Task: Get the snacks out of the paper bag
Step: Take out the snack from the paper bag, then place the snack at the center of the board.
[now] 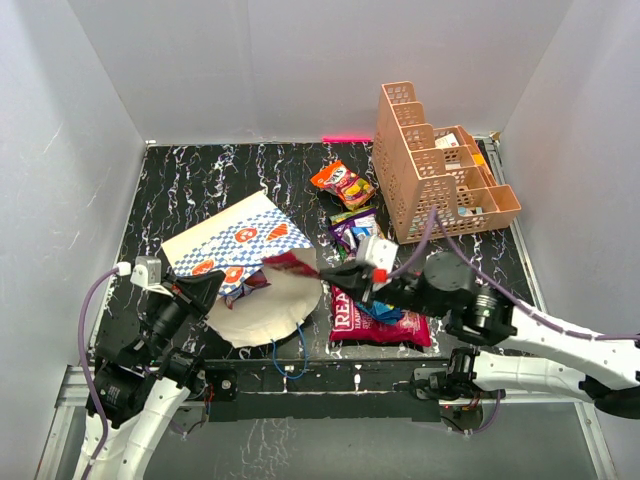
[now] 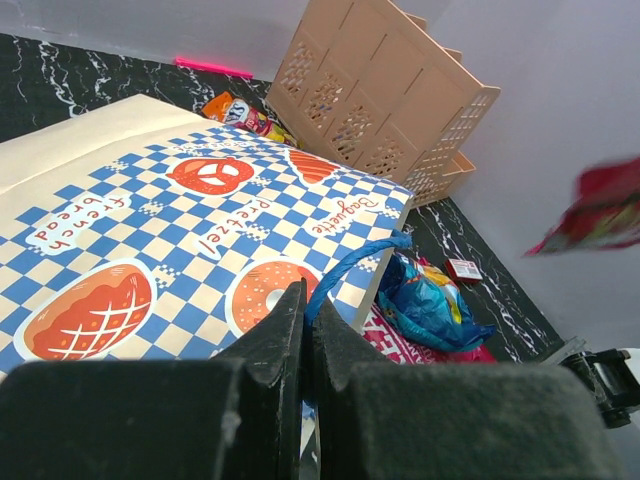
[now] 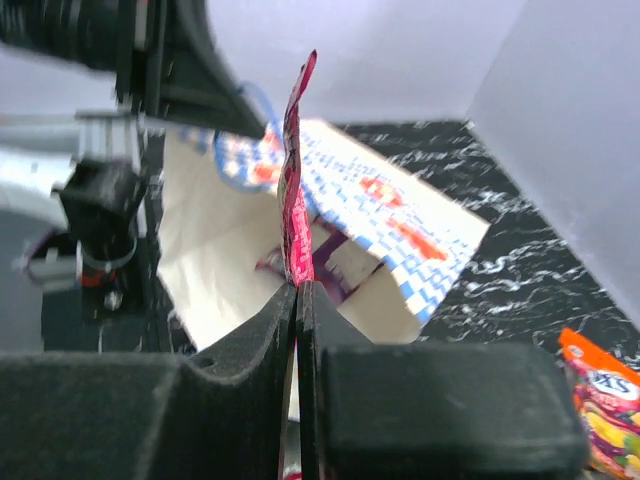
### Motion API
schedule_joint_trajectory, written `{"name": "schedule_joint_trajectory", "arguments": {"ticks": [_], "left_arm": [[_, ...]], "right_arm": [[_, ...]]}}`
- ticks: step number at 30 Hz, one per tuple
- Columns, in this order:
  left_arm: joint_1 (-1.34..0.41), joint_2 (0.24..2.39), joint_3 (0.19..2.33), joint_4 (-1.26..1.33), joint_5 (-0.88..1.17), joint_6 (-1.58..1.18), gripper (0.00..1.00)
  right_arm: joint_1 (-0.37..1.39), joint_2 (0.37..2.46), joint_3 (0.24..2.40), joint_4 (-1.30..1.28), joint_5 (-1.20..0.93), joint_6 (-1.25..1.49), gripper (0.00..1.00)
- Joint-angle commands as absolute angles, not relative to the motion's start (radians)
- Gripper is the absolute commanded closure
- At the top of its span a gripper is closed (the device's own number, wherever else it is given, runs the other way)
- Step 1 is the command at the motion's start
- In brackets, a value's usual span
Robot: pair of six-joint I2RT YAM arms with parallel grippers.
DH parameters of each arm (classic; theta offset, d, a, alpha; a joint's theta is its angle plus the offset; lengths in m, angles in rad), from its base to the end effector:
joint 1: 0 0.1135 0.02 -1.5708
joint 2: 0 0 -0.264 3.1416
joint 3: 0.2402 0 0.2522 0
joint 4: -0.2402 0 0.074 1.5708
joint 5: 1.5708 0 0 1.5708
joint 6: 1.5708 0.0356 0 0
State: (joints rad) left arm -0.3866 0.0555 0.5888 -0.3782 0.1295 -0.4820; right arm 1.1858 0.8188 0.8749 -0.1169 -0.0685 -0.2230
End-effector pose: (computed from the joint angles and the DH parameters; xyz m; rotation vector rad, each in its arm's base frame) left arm 0.0398 -0.0212 0.3212 0.0410 1.4660 -0.8050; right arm 0.0692 0.1772 0.3733 -1.1362 1.2528 0.7879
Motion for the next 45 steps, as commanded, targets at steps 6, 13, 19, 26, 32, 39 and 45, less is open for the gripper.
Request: {"name": "schedule_joint_trajectory", "arguments": {"ticks": [6, 13, 19, 26, 32, 39, 45], "left_arm": [[-0.391, 0.095, 0.611, -0.382, 0.118, -0.487, 1.00], [-0.391, 0.095, 0.608, -0.379, 0.117, -0.486, 1.00], [-0.392, 0.104, 0.609, -0.380, 0.124, -0.484, 1.00], [-0.392, 0.095, 0.609, -0.380, 0.131, -0.482, 1.00], [-0.391, 0.077, 0.604, -0.379, 0.127, -0.481, 1.00], [-0.391, 0.074, 0.601, -0.371, 0.140, -0.472, 1.00], [-0.392, 0.063, 0.600, -0.372, 0.136, -0.472, 1.00]], "right_arm": [[1.192, 0.912, 1.151, -0.206, 0.536, -0.078, 0.92], [1.143, 1.024, 1.196, -0.149, 0.730, -0.116, 0.92], [0.926, 1.163, 1.271, -0.243, 0.554, 0.000, 0.92], [0.714, 1.320, 1.287, -0.227, 0.211, 0.139, 0.92], [0.617, 1.480, 1.287, -0.184, 0.125, 0.130, 0.93], [0.567, 1.681, 1.382, -0.194, 0.123, 0.026, 0.92], [0.564, 1.790, 1.478, -0.229, 0.317, -0.131, 0.92]]}}
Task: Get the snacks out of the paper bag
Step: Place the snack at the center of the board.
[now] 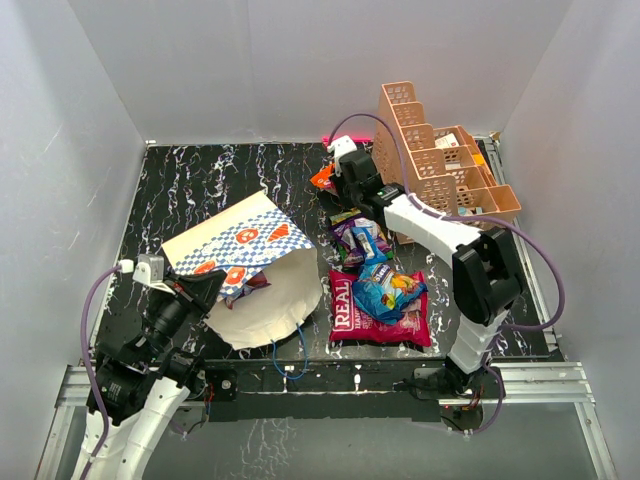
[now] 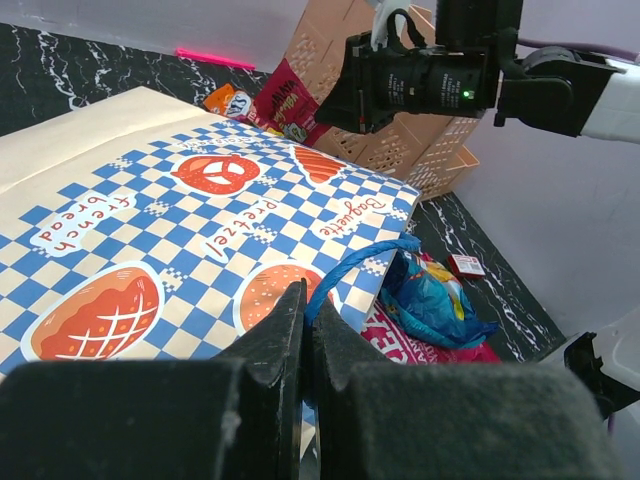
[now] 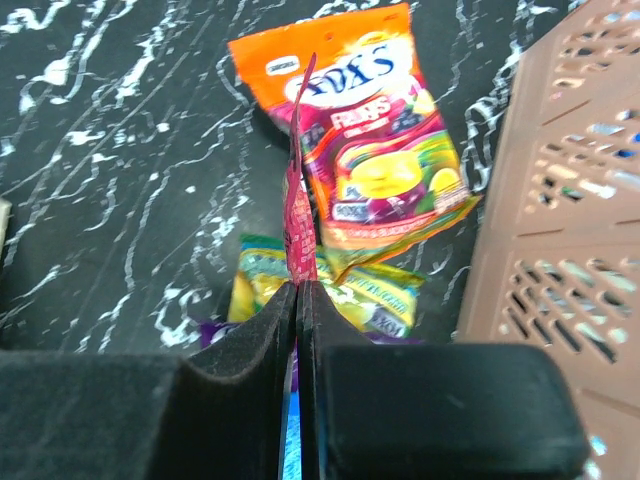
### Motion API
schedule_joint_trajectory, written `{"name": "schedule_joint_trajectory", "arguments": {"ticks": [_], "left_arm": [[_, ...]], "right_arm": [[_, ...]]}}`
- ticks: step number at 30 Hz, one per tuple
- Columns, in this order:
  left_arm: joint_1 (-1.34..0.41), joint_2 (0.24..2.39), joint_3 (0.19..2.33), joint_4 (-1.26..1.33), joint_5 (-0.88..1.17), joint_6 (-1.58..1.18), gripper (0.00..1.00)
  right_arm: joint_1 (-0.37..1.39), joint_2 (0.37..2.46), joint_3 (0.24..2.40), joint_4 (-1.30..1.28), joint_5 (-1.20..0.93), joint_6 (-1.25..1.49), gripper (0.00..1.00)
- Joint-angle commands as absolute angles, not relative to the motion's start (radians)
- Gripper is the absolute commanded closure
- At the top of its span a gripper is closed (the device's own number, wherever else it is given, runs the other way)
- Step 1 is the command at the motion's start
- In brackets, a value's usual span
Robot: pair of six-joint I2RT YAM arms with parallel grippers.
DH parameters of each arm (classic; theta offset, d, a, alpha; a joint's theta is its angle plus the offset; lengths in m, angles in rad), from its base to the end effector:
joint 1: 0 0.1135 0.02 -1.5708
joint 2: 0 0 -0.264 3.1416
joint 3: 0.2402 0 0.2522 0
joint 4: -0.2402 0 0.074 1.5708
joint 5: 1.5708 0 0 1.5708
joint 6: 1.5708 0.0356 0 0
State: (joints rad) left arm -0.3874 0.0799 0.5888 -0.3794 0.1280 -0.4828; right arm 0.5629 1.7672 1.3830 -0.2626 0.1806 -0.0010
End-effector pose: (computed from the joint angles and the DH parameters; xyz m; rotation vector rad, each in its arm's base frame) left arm 0.0445 -0.0231 0.3204 0.0375 1.4923 -0.8011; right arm 0.3486 0.2124 0.2705 -0.5181 2.1460 0.1126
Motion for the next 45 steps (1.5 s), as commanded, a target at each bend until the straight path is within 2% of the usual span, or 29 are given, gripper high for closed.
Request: {"name": "schedule_joint_trajectory", "arguments": {"ticks": [1, 8, 12, 18, 24, 27, 30, 33, 35, 37, 43, 44, 45], "left_arm": [[-0.391, 0.063, 0.600, -0.372, 0.136, -0.472, 1.00], [-0.391, 0.062, 0.601, -0.372, 0.145, -0.469, 1.00], [-0.391, 0.057, 0.600, -0.373, 0.140, -0.471, 1.00], [-0.391, 0.051, 0.599, -0.374, 0.134, -0.472, 1.00], [-0.391, 0.062, 0.599, -0.371, 0.143, -0.470, 1.00], [-0.391, 0.061, 0.599, -0.371, 0.146, -0.468, 1.00], [-0.392, 0.051, 0.599, -0.374, 0.140, -0.471, 1.00], [-0.391, 0.046, 0.599, -0.374, 0.140, -0.472, 1.00], [-0.391, 0.047, 0.598, -0.372, 0.145, -0.471, 1.00], [-0.391, 0.049, 0.598, -0.371, 0.146, -0.469, 1.00], [-0.391, 0.059, 0.595, -0.364, 0.162, -0.467, 1.00], [-0.392, 0.064, 0.595, -0.363, 0.167, -0.465, 1.00], [-0.391, 0.070, 0.595, -0.362, 0.169, -0.465, 1.00]], "right_arm": [[0.563, 1.804, 1.491, -0.233, 0.345, -0.147, 0.92], [0.563, 1.929, 1.574, -0.229, 0.560, -0.292, 0.92], [0.563, 2.003, 1.606, -0.218, 0.571, -0.311, 0.92], [0.566, 2.077, 1.634, -0.262, 0.493, -0.253, 0.92], [0.566, 2.059, 1.609, -0.290, 0.258, -0.121, 0.92], [0.565, 2.029, 1.600, -0.281, 0.197, -0.091, 0.89], [0.563, 1.996, 1.621, -0.315, 0.214, -0.083, 0.77], [0.564, 1.937, 1.608, -0.364, 0.225, -0.063, 0.55], [0.564, 1.875, 1.560, -0.380, 0.214, -0.045, 0.46], [0.564, 1.795, 1.495, -0.382, 0.187, -0.036, 0.41], [0.564, 1.559, 1.326, -0.414, 0.098, -0.048, 0.36], [0.564, 1.520, 1.306, -0.425, 0.082, -0.054, 0.33], [0.564, 1.466, 1.279, -0.433, 0.060, -0.061, 0.25]]}}
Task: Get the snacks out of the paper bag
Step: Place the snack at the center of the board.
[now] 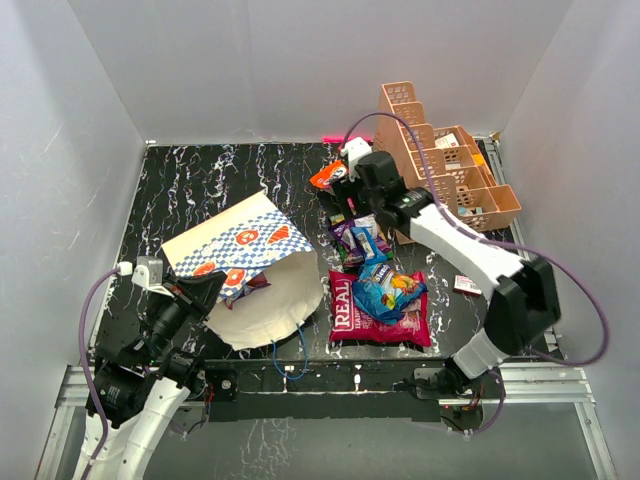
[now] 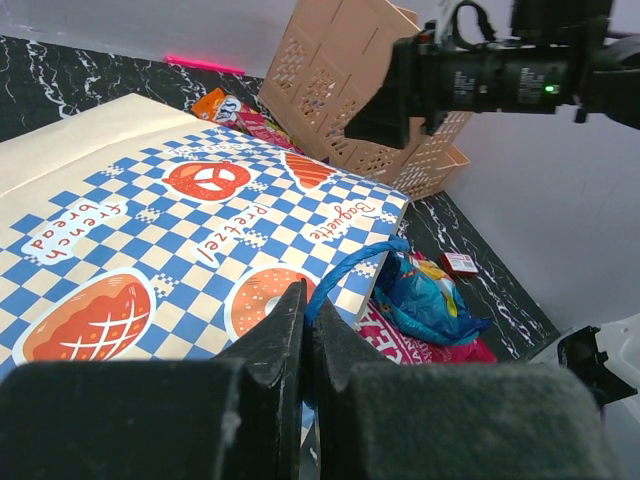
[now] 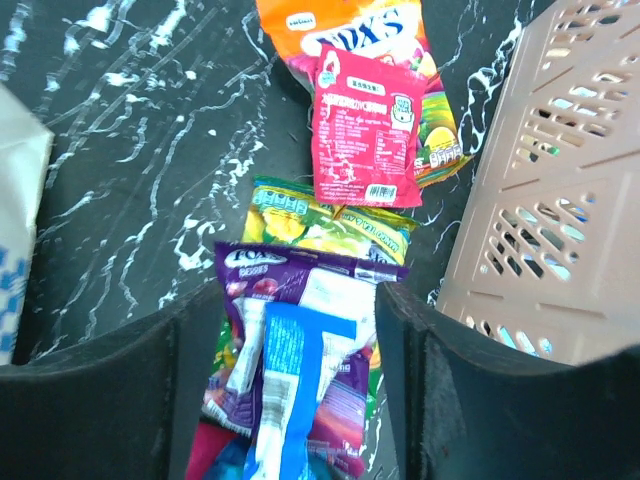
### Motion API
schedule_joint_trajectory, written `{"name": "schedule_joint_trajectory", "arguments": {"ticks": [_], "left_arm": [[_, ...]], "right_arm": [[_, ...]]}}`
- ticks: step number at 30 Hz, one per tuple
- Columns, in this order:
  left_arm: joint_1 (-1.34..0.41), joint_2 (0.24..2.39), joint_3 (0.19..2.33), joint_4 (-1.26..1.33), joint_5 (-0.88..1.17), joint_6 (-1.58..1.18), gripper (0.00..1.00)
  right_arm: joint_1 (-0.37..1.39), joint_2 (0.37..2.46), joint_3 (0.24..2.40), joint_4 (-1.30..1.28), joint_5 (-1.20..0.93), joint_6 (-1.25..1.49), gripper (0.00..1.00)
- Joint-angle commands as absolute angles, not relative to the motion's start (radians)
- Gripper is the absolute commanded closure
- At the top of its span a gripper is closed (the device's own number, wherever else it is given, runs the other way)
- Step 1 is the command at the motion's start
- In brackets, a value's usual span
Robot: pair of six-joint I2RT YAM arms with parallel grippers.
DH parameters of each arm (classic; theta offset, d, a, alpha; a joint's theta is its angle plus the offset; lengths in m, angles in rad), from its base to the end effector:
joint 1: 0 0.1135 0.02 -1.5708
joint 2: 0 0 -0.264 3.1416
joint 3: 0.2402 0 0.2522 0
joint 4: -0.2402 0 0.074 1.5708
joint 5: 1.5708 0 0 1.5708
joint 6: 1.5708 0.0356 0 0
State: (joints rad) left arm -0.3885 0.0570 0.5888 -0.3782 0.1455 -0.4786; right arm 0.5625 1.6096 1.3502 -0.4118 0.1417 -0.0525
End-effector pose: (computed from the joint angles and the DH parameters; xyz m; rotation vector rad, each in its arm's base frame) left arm 0.0398 -0.0219 0.3212 0.0585 1.4685 -0.8146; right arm 0.3139 0.1920 0.3045 -0.6036 2.1537 0.1187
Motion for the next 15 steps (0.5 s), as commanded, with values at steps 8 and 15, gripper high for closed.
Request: {"name": "schedule_joint_trajectory", "arguments": {"ticks": [8, 15], "left_arm": [[-0.391, 0.071, 0.597, -0.364, 0.162, -0.466, 1.00], [-0.391, 0.071, 0.597, -0.366, 0.159, -0.468, 1.00]], "right_arm": [[0.564, 1.230, 1.097, -0.419, 0.022, 0.105, 0.02], [0.582, 1.133, 1.010, -0.418, -0.232, 0.208, 0.02]]}}
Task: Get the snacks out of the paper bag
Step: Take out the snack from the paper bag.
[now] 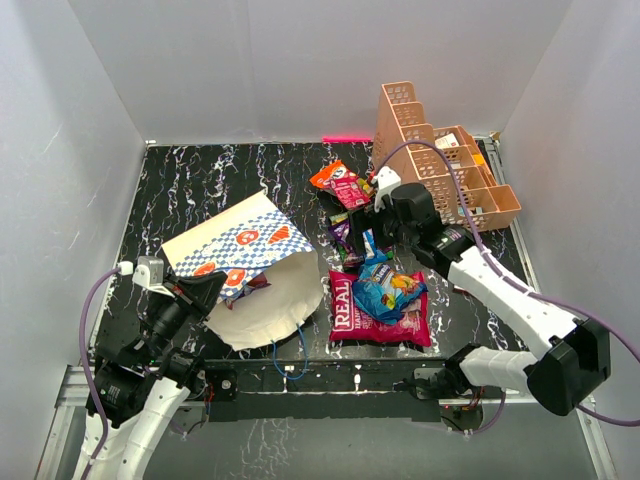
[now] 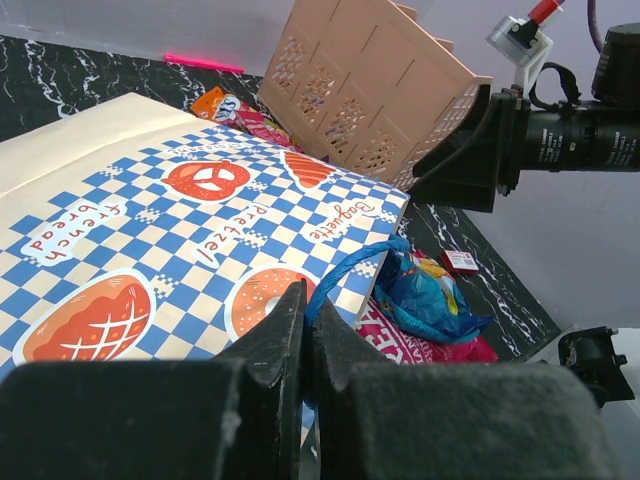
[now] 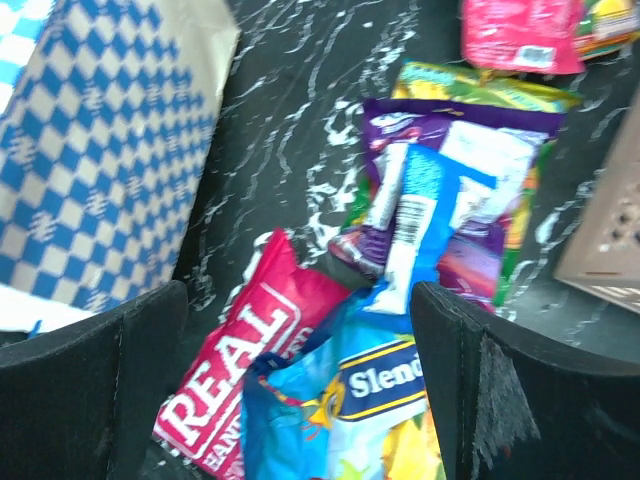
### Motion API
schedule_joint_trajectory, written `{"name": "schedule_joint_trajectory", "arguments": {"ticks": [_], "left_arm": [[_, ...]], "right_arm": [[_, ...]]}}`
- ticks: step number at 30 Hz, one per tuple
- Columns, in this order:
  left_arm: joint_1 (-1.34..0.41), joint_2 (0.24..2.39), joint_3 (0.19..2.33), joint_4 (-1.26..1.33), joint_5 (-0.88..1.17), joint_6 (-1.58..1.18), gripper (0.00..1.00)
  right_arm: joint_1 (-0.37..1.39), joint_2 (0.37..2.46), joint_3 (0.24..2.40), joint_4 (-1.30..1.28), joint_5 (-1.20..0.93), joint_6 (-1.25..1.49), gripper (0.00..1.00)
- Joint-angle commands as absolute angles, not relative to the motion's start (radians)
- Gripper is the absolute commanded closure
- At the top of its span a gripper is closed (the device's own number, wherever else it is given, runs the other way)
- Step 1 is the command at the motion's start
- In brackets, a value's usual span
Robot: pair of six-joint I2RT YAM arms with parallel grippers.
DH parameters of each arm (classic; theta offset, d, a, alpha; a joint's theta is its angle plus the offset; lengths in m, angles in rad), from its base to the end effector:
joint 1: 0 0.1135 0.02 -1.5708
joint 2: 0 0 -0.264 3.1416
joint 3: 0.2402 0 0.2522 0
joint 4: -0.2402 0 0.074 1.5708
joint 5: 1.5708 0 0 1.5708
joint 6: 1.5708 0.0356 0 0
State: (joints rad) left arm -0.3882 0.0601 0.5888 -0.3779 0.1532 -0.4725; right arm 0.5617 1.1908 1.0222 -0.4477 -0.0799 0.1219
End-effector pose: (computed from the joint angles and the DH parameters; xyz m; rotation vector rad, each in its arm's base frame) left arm 0.0402 -0.0223 0.3211 0.0691 1.4711 -0.8143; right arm 0.2211 0.1425 0.3134 -0.5300 2.1605 0.4693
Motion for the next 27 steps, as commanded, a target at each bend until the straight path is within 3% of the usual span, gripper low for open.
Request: {"name": "schedule_joint_trajectory", "arguments": {"ticks": [1, 7, 15, 22, 27], "left_arm": [[-0.391, 0.070, 0.596, -0.365, 0.160, -0.468, 1.00], [-0.391, 0.086, 0.596, -0.362, 0.171, -0.465, 1.00], [-0.392, 0.081, 0.596, -0.364, 0.160, -0.466, 1.00], [-0.391, 0.080, 0.598, -0.365, 0.163, -0.466, 1.00], [-0.391, 0.069, 0.596, -0.367, 0.155, -0.466, 1.00]], "right_arm": [[0.625, 1.103, 0.999, -0.414, -0.209, 0.217, 0.02], [1.055, 1.032, 0.970, -0.383, 0.171, 0.212, 0.02], [1.536, 1.259, 1.019, -0.257, 0.632, -0.010, 0.02], [1.569, 1.441, 0.967, 0.086, 0.739, -0.342, 0.02], [1.471, 1.469, 0.908, 0.253, 0.515, -0.440, 0.02]]}}
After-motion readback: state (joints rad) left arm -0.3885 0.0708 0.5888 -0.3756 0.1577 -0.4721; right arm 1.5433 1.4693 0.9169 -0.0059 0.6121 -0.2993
